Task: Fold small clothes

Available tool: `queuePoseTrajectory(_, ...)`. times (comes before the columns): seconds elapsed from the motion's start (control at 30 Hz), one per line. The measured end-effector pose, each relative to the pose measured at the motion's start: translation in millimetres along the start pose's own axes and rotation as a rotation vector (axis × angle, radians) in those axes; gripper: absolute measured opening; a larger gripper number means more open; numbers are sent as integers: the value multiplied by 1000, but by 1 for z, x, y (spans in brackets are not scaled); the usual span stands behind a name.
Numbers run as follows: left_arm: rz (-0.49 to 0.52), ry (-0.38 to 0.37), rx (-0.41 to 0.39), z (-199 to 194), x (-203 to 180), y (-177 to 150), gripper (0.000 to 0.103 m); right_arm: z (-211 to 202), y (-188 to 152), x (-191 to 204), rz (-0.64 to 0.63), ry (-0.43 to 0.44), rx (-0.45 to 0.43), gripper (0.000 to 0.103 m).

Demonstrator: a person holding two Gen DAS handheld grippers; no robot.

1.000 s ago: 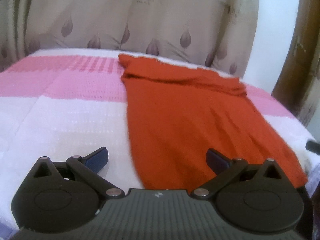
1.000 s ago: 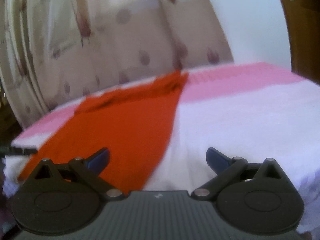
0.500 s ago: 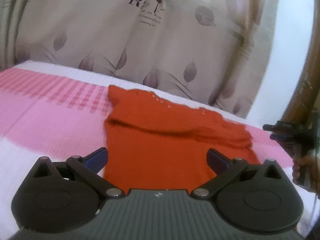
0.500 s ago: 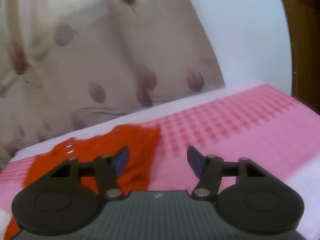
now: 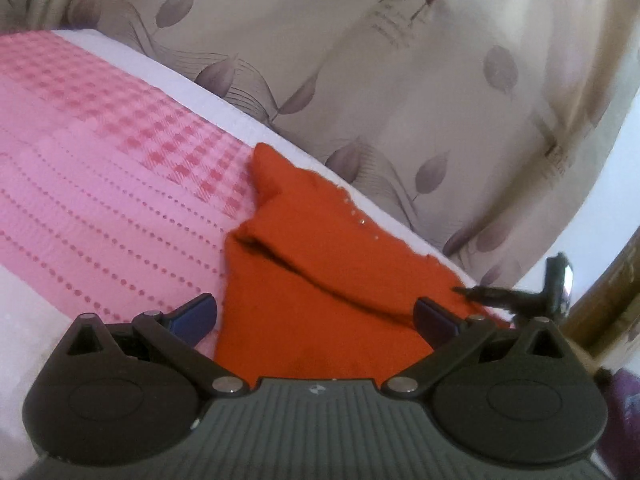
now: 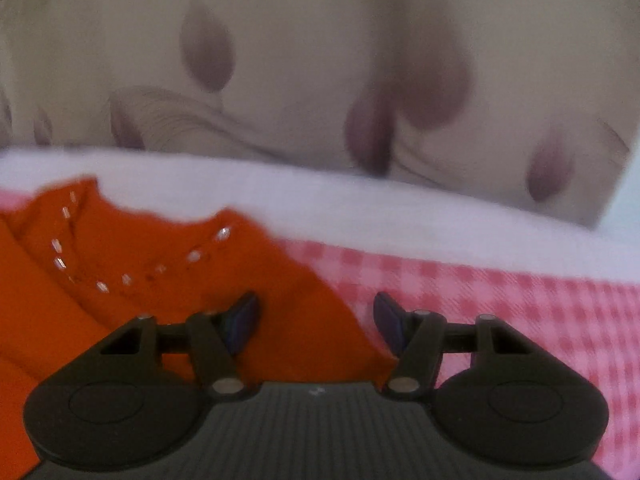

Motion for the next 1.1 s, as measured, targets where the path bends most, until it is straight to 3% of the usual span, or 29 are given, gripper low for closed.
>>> queuePoseTrajectory(0.07,9,8,-6,0,-1,-1,103,0,-2,-5,-17,-83,-1,76)
queuePoseTrajectory(0.2,52,17,-2,0,-7,-3,103,-3,-9,-25,25,-153,9,91)
queuePoseTrajectory(0.23,55,18,-1,0,-7,-3,103,-5,-9,-30,68,-148,7,92)
queuePoseTrajectory(0.33,49,19,-2,1,-5,-3,103,-22,-9,-33,188,-16,-72,91)
queuePoseTrajectory(0.47,56,22,-2,2,-5,-4,103,-25,2,-7,36,-60,-113,91)
queuePoseTrajectory(0.57,61,24,0,3,-5,-4,103,0,-2,-4,-50,-155,-8,93)
queuePoseTrajectory(0.6,62,25,0,3,-5,-4,103,0,-3,-12,1,-158,-19,93)
queuePoseTrajectory(0.67,65,25,-1,2,-4,-4,103,-5,-5,-34,168,-123,-15,93)
queuePoseTrajectory(0.77,64,23,4,3,-4,-4,103,-59,-20,-53,373,-102,-218,94)
queuePoseTrajectory(0.87,69,14,15,3,-5,-3,103,-119,-58,-43,485,59,-331,94)
queuePoseTrajectory(1.0,61,-26,46,0,-4,-2,103,-195,-139,-1,573,260,-345,94)
queuePoseTrajectory(1.1,43,-19,100,-15,-1,-6,103,-247,-189,26,541,324,-325,96)
Point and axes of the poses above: each gripper's, at about its wrist camera, not at the fingertips, and z roughly the way its jaws point, x to its left, y to its top, the point moved 4 cm from there along z, roughly the way its jaws point, and after that the axes turned 5 degrees about -z, right-handed, at the moved point
